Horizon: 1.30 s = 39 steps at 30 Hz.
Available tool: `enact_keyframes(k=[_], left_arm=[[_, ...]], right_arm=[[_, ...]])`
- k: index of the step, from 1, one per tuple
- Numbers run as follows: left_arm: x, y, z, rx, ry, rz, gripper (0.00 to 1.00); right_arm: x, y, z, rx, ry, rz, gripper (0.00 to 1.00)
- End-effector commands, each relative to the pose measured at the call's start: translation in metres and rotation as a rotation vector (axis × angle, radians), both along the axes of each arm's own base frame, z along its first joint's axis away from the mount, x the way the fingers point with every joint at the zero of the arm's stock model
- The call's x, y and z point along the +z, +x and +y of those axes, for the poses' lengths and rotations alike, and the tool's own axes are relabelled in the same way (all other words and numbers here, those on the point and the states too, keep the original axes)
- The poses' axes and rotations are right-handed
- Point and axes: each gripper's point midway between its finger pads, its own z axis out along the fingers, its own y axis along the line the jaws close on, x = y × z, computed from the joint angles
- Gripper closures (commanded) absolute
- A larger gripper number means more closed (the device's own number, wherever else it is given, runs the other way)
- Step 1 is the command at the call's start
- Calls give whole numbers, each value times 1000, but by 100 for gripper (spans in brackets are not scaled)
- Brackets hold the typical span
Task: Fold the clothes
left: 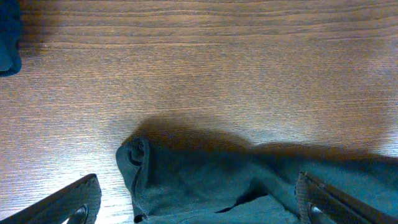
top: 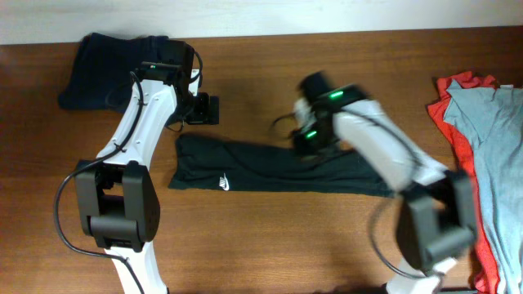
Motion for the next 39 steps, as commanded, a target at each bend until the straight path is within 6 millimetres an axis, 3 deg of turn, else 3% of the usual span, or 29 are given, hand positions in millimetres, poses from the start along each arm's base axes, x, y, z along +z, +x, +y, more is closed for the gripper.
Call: enact_keyframes(k=[1,4,6,10,12,14,19,23,25,26,32,34,39], left_arm=[[10,3,2,3,2,-27,1],[10,3,2,3,3,-27,1],[10,3,2,3,2,-27,1],[10,3,2,3,2,-27,1],[10,3,2,3,2,-27,1],[10,3,2,3,3,-27,1],[10,3,2,3,2,-27,1],[10,3,2,3,3,-27,1],[10,3,2,3,2,-27,1],[10,3,2,3,3,-27,1],[10,3,2,3,2,-27,1],[10,3,2,3,3,-27,1],[10,3,2,3,3,-27,1]], right_arm=[[43,17,-94,-104,-151,-126,90],[33,15,-150,-141,-172,-85,63],[23,18,-176,-216,-175,-78,57],[-8,30,-217,-347,-127,-88,56],[-24,29,-226,-355,-107,-77,56],[-46,27,-233,-367,-108,-55,47],[-93,13,-231,-367,-108,-19,35],[-109,0,-227,-367,-107,2,34],[-111,-2,-227,-367,-107,4,40],[-111,-1,-227,-367,-105,0,60],[-102,14,-219,-368,-42,-40,79],[-94,21,-224,-371,-54,-55,96],[-66,37,-263,-441,-107,-91,96]])
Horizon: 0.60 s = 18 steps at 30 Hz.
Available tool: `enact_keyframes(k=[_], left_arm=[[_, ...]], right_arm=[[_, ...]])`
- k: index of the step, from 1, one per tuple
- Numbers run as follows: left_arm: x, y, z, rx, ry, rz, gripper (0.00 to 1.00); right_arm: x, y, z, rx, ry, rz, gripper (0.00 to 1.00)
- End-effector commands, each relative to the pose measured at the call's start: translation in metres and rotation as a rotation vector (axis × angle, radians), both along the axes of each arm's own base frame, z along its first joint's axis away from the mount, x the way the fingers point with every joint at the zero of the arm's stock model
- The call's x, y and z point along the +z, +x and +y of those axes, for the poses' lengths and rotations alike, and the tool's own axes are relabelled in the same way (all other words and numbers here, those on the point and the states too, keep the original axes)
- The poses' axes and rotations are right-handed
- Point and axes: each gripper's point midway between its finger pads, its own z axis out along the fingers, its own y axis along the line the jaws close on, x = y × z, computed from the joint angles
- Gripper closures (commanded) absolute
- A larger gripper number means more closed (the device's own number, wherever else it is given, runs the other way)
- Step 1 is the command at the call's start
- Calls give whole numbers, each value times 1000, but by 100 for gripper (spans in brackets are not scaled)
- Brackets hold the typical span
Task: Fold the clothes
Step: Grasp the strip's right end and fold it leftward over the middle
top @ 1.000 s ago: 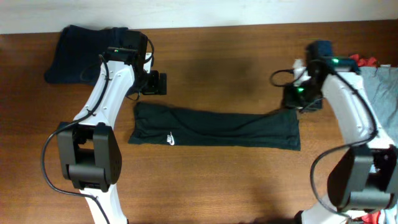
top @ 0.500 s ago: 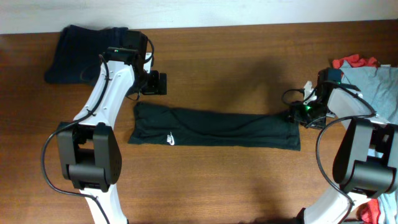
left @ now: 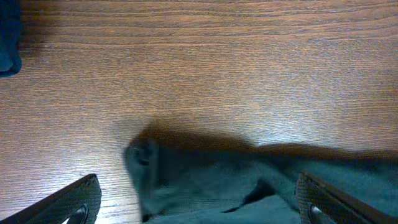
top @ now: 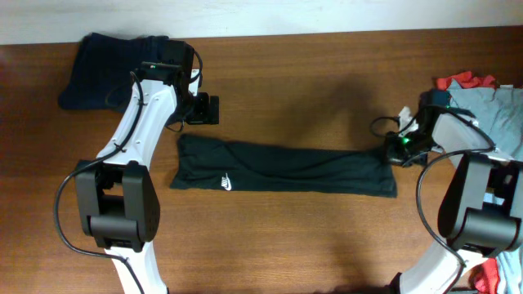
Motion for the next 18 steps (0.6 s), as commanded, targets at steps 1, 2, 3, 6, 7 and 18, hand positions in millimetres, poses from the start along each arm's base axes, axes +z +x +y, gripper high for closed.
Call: enact_keyframes(k=[1,2,3,6,7,18], left_arm=[[10,3,2,2,3,-26,1],[10,3,2,2,3,-26,1],[10,3,2,2,3,-26,1],[10,3,2,3,3,-26,1],[10,3,2,3,3,-26,1],[10,3,2,3,3,-26,1]], right_arm=[[22,16,-42,-82,-49,-48,96],[27,16,-54,-112,-52,-54,96],[31,16,-63,-133,-54,-57,96],[46,13,-97,-221,-55,-80,96],[49,13,-103,-235,-49,-89,96],[113,28,-67,-143,-26,-69,96]])
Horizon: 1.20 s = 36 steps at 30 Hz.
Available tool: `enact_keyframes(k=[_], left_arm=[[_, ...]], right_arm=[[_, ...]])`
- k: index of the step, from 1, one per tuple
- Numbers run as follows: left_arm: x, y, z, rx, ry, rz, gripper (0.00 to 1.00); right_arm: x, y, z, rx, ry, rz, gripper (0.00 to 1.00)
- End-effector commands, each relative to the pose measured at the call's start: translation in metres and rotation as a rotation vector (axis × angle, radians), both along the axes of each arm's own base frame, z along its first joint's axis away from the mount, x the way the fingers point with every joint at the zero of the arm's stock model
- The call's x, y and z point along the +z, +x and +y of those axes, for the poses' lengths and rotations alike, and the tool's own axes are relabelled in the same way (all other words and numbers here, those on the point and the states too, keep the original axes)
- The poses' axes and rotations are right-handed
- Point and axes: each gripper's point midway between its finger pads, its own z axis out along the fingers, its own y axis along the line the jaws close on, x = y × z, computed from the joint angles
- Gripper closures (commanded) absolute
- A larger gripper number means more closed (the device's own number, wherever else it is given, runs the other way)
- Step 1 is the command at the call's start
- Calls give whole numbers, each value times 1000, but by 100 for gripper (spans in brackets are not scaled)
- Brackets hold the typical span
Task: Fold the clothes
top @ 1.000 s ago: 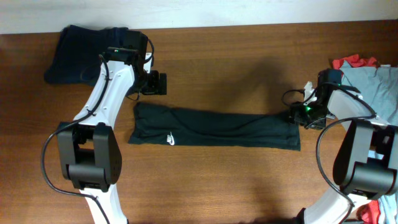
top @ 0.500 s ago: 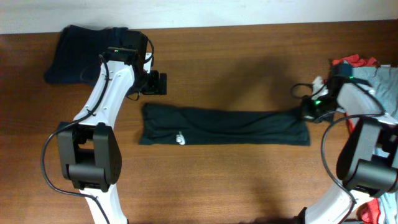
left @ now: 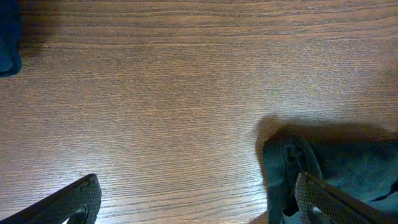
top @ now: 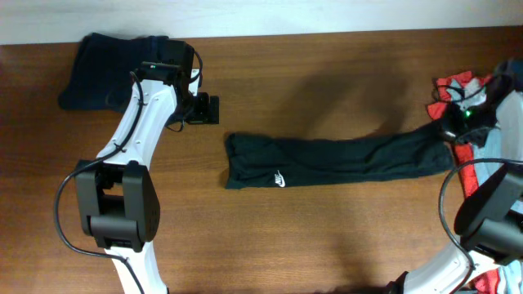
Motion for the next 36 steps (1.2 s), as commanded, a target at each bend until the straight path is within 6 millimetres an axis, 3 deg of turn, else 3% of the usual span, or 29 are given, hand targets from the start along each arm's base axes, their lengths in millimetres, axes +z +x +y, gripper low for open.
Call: enact_keyframes(k=[1,12,23,29,32,34,35,36], left_arm=[[10,3,2,2,3,-26,1],[10,3,2,2,3,-26,1],[10,3,2,2,3,-26,1],[10,3,2,3,3,-26,1],[10,3,2,2,3,-26,1],[10,3,2,3,3,-26,1],[10,3,2,2,3,-26,1],[10,3,2,2,3,-26,1]], right_arm=[[15,11,28,71,3,-8,96],[18,8,151,233,120,80,96],[16,11,221,352,105,68,96],[-15,15,257,471,6,67,94],[-32,19,280,527,2,52,80],[-36,19,285,538,1,55,72],[-36,19,288,551,1,48,48],[-33,19,292,615,21,28,41]])
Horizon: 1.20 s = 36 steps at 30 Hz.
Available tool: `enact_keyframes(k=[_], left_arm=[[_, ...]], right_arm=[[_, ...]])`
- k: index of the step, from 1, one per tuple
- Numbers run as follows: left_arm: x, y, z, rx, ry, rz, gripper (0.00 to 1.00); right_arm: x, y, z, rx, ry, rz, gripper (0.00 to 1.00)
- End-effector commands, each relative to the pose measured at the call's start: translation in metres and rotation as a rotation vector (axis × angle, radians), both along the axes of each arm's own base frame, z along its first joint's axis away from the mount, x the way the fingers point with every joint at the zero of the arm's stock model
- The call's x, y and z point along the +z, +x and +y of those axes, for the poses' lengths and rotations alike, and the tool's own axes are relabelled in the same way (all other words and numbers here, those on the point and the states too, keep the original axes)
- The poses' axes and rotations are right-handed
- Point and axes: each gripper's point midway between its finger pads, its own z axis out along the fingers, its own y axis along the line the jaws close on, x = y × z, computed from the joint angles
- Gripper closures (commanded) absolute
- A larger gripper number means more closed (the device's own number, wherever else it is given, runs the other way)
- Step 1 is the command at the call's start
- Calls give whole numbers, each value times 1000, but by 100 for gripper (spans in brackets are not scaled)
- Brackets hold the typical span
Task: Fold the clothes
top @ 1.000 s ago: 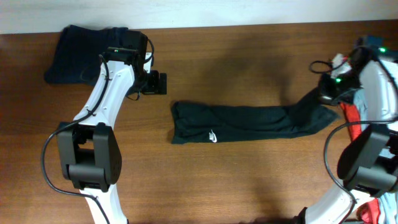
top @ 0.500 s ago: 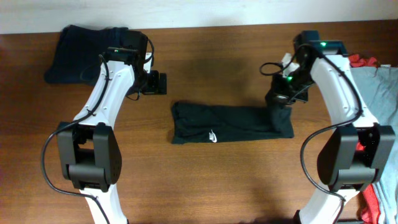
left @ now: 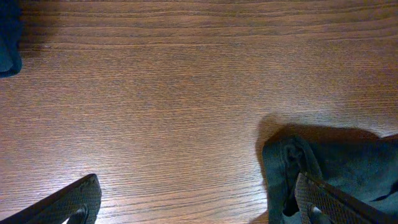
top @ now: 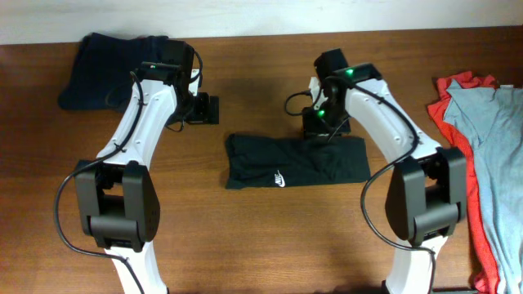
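Observation:
Dark green pants (top: pixel 294 161) with a small white logo lie folded to a short rectangle at the table's middle. My right gripper (top: pixel 315 122) sits at their upper edge, right of centre; its fingers are hidden under the wrist, so its state does not show. My left gripper (top: pixel 206 109) hangs open over bare wood, up and left of the pants. In the left wrist view the left gripper (left: pixel 199 202) has both fingertips (left: pixel 78 198) wide apart, and the pants' left corner (left: pixel 292 165) lies by the right finger, with nothing held.
A folded navy garment (top: pixel 102 61) lies at the back left; its edge (left: pixel 7 37) shows in the left wrist view. A pile of red and grey-blue clothes (top: pixel 482 139) covers the table's right end. Brown wooden table (top: pixel 270 245).
The pants were stretched long toward the right pile with my right gripper at their far end. Now they are half as long, and the right gripper is at their upper edge. The left arm has not moved.
The pants lay long at left centre with my right gripper over their middle. Then the gripper was at their right end. Then the pants lay further right, stretched to the clothes pile. Now the right end lies folded back over the left half.

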Motion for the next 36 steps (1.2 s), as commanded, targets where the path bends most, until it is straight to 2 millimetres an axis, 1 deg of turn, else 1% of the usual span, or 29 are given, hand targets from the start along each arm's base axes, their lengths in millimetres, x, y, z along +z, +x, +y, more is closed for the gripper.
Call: enact_keyframes(k=[1,2,3,5,6,8,11,13,14,16,17,18,19,20,24,26,27,29,33,35,36], left_arm=[[10,3,2,2,3,-25,1],[10,3,2,2,3,-25,1],[10,3,2,2,3,-25,1],[10,3,2,2,3,-25,1],[10,3,2,2,3,-25,1],[10,3,2,2,3,-25,1],[10,3,2,2,3,-25,1],[10,3,2,2,3,-25,1],[10,3,2,2,3,-25,1],[10,3,2,2,3,-25,1],[10,3,2,2,3,-25,1],[10,3,2,2,3,-25,1],[10,3,2,2,3,-25,1],[10,3,2,2,3,-25,1],[10,3,2,2,3,-25,1],[10,3,2,2,3,-25,1],[10,3,2,2,3,-25,1],[10,3,2,2,3,-25,1],[10,3,2,2,3,-25,1],[10,3,2,2,3,-25,1],[10,3,2,2,3,-25,1]], right_arm=[[-1,-3,8,93,25,-8,40],[7,-8,11,171,77,-9,38],[12,-10,3,169,65,0,37],[16,-8,-16,127,48,3,36],[16,-7,-28,90,47,13,36],[12,-7,-43,52,45,33,37],[6,-6,-51,37,37,39,39],[-5,-4,-48,41,38,36,53],[-8,-5,-47,44,37,39,56],[-22,-9,-45,51,36,48,71],[-26,-10,-45,51,36,50,72],[-36,-15,-44,53,39,61,81],[-41,-23,-42,56,46,83,94],[-43,-28,-39,59,64,101,96],[-39,-52,-19,121,154,176,96],[-37,-57,-10,138,179,189,96],[-36,-60,-2,181,199,187,96],[-35,-63,4,212,206,184,96],[-34,-62,5,231,209,173,91],[-28,-60,2,217,217,177,87],[-26,-59,1,217,222,178,87]])
